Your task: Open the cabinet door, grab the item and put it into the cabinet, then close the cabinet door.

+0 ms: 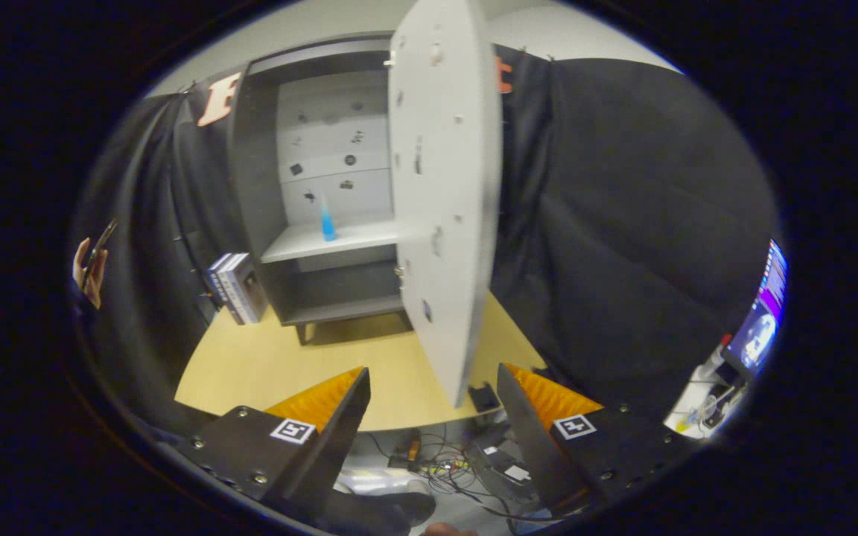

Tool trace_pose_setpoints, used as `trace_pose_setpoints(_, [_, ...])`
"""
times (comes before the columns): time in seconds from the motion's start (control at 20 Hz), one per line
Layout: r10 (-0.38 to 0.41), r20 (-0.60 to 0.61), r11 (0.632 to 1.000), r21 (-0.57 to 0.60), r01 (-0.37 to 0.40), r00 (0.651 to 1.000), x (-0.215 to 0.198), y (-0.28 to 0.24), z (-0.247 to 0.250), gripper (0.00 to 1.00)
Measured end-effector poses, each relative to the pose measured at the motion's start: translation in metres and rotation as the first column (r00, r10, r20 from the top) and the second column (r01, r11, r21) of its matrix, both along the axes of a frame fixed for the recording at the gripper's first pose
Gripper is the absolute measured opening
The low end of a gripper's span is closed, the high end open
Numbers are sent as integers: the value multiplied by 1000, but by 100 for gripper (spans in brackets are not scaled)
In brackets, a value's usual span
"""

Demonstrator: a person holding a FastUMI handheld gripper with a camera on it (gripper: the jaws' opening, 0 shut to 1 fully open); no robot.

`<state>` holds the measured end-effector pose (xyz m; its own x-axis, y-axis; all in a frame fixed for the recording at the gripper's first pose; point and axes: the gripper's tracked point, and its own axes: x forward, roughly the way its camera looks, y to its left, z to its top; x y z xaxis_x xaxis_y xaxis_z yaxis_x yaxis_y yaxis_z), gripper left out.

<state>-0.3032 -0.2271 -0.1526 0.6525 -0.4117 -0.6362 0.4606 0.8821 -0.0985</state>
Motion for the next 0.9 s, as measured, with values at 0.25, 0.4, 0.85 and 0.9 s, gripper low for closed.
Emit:
trace_pose_setpoints(0.25, [-201,93,973,-97,209,975,-39,-85,48,100])
trace_pose_setpoints(0.4, [-193,200,968,-123,220,961,-11,-118,88,100])
trace_pose_setpoints(0.85, [-31,440,993,-86,77,897,121,-157,157,100])
trace_pose_setpoints(0.9, [-12,460,995,-79,54,888,132,-154,161,100])
